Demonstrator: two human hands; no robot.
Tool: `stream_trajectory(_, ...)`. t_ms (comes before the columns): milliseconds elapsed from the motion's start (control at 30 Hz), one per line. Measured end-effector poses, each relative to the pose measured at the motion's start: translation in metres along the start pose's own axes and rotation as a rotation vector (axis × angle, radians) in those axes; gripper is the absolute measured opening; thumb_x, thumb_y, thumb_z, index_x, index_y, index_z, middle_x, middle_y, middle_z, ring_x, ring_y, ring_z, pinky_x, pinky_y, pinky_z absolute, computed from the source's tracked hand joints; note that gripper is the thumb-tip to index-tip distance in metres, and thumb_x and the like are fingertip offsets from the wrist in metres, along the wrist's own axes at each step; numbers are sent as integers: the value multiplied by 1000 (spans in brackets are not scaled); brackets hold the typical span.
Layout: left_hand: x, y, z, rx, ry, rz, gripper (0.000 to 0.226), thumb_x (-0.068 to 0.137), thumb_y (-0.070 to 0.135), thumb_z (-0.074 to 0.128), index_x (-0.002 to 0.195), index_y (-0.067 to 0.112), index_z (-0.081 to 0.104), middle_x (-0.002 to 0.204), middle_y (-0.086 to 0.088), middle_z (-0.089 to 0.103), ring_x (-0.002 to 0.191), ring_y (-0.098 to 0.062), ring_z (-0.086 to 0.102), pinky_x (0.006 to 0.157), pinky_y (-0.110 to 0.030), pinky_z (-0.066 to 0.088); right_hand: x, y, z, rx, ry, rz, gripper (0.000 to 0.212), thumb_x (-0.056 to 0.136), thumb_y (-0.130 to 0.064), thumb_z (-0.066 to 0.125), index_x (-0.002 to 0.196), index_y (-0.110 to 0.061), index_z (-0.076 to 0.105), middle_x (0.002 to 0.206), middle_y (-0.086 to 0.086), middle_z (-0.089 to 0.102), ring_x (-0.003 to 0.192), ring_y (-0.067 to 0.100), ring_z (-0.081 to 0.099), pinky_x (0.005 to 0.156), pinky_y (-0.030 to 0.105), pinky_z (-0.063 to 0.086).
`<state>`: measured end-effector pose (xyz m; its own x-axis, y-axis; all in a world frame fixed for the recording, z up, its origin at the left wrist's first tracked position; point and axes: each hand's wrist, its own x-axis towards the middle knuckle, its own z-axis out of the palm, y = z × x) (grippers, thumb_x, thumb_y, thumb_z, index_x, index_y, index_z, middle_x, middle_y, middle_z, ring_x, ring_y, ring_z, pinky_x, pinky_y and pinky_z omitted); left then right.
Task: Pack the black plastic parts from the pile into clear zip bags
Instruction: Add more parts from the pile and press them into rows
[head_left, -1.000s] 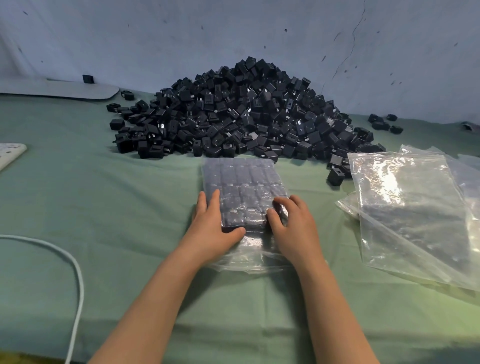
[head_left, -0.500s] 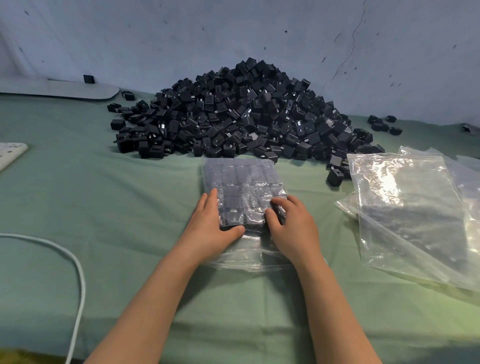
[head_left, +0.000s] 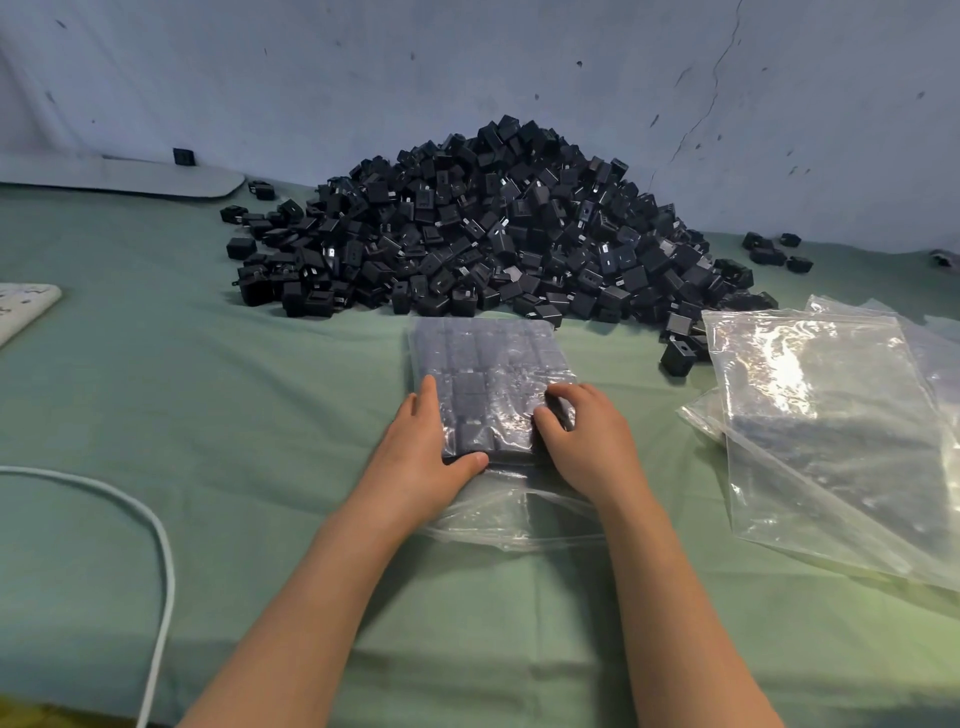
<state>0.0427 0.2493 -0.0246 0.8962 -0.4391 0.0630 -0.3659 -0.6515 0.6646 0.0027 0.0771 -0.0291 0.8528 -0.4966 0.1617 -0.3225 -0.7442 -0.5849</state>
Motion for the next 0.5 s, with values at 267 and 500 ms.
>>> stream_trajectory(267, -3, -2, -3, 12, -31, -12, 100, 82, 44, 67, 152, 17, 0, 159, -1, 9, 145, -15, 13, 115, -30, 17, -8, 0, -14, 62, -42, -44, 47, 94, -34, 55, 138, -19, 47, 141, 2, 47, 130, 19, 42, 102, 26, 31)
stream_trajectory(500, -5, -7, -13, -69, -86, -46, 84, 89, 29, 63, 152, 18, 8, 158, 3, 15, 143, -14, 20, 110, -24, 19, -26, 10, -28, 94, -145, -63, 52, 88, -27, 63, 137, -23, 47, 138, -3, 47, 124, 13, 44, 90, 17, 28)
